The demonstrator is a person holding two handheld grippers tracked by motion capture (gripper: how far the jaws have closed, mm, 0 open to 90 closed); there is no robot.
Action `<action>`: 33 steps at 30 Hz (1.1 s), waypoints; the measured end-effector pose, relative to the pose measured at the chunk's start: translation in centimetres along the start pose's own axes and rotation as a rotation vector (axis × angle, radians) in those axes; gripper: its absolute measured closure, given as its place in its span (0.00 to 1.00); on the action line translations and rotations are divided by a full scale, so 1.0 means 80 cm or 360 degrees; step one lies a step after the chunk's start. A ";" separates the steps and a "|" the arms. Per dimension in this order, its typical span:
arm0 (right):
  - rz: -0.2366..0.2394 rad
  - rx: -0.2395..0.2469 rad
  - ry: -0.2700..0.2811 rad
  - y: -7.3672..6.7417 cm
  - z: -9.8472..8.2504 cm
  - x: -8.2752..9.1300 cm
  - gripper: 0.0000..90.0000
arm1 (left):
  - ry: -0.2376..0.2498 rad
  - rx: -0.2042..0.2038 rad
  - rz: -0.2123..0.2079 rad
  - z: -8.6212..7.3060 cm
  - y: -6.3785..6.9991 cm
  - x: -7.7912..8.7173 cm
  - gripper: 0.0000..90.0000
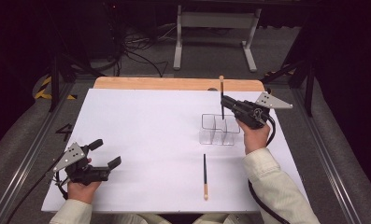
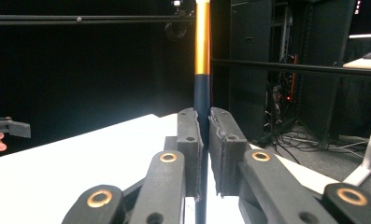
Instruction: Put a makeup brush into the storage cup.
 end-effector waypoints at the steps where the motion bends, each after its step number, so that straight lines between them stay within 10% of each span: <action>1: -0.0003 0.0001 -0.0008 0.000 -0.002 0.000 0.92 | 0.0000 0.0001 0.0001 0.000 0.000 0.000 0.01; 33: 0.0004 -0.0033 -0.0112 -0.001 -0.053 0.004 0.92 | -0.0008 0.0004 -0.0010 -0.001 0.002 -0.002 0.01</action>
Point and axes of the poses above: each handheld gripper's, and its own axes: x roughly backward along the jaws, z roughly out of its top, y roughly to its right, the point moved 8 cm from there along -x, roughly forward along the jaws, and after that the axes turned 6 degrees about y, right-handed, at the moved point
